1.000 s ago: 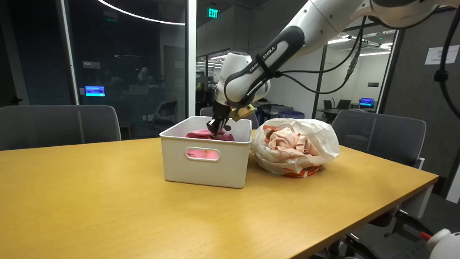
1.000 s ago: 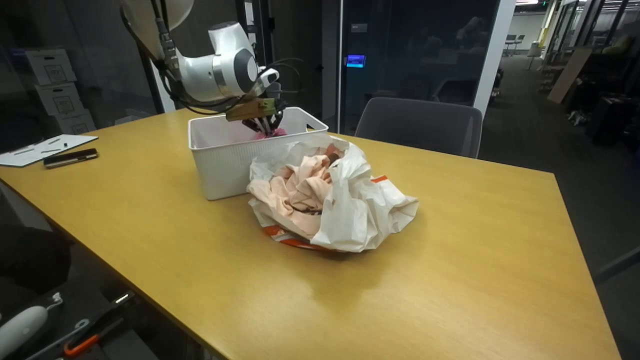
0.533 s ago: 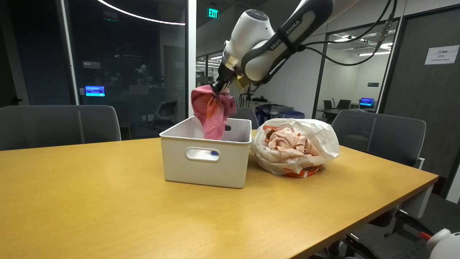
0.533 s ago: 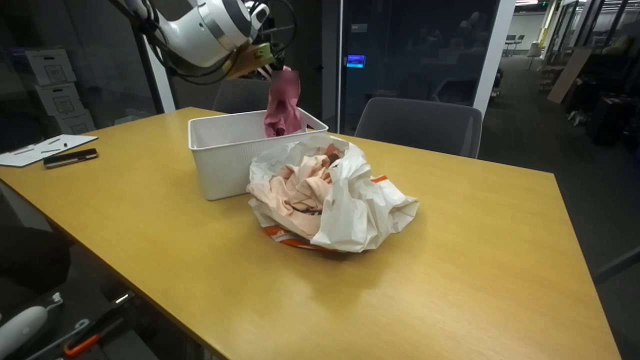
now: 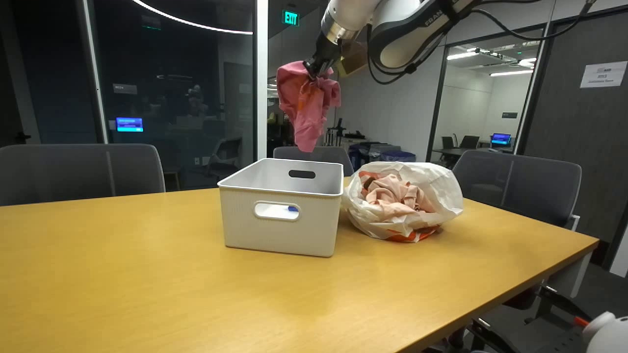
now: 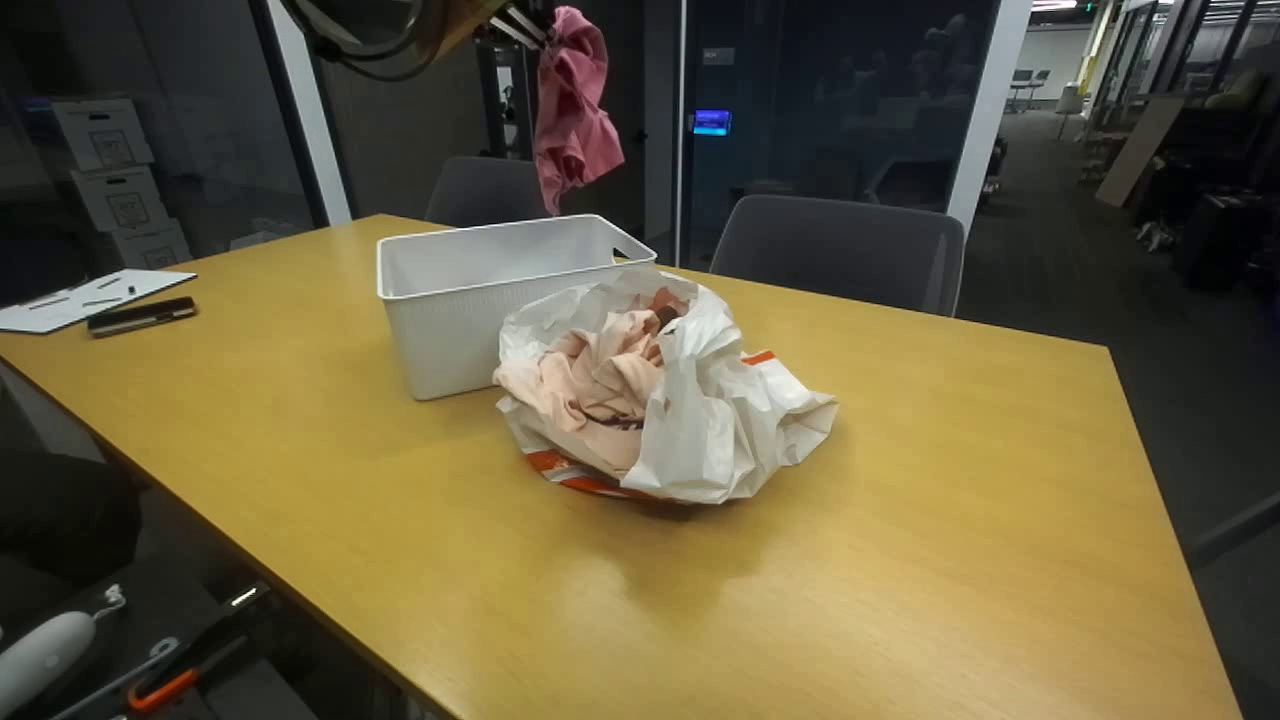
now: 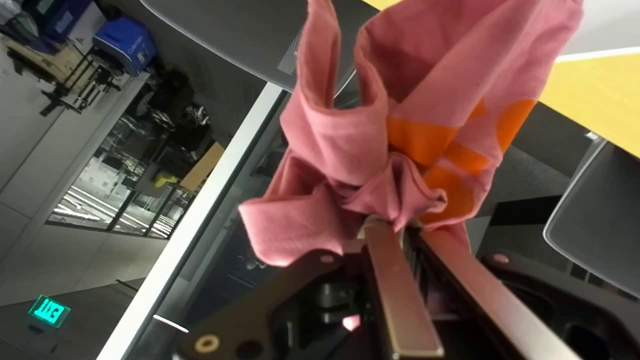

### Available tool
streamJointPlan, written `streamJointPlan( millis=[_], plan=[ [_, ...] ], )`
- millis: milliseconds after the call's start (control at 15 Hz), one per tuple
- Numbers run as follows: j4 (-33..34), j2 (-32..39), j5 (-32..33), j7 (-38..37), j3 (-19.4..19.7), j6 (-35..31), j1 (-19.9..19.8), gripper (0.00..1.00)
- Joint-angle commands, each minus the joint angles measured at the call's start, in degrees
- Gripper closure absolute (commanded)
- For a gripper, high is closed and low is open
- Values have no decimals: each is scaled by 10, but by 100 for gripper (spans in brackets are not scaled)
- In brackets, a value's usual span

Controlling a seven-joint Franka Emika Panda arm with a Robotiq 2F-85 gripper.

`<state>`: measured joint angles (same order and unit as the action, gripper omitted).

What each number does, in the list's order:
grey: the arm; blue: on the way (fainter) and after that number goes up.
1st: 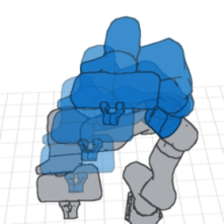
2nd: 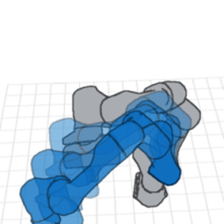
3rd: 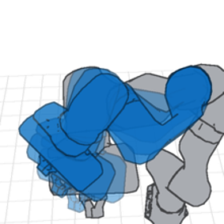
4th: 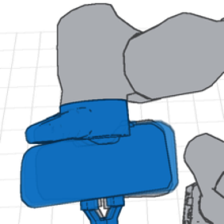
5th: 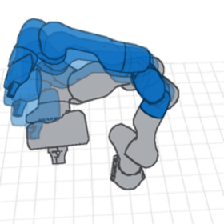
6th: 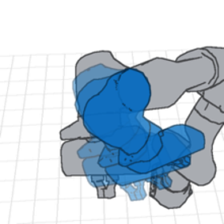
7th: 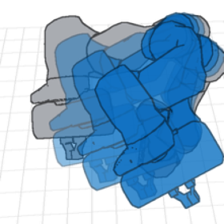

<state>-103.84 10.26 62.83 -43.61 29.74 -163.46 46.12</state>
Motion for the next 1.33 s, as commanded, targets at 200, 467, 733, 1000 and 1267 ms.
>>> streamJointPlan(
  millis=[200,467,733,1000,1267],
  plan=[
    [-106,-174,43,-66,-19,172,52,92],
    [-172,-252,-8,-52,-197,285,-103,92],
    [-251,-308,-150,-29,-310,306,-204,92],
    [-332,-341,-273,-26,-379,287,-259,92],
    [-409,-375,-378,-22,-425,276,-281,92]
  ],
)
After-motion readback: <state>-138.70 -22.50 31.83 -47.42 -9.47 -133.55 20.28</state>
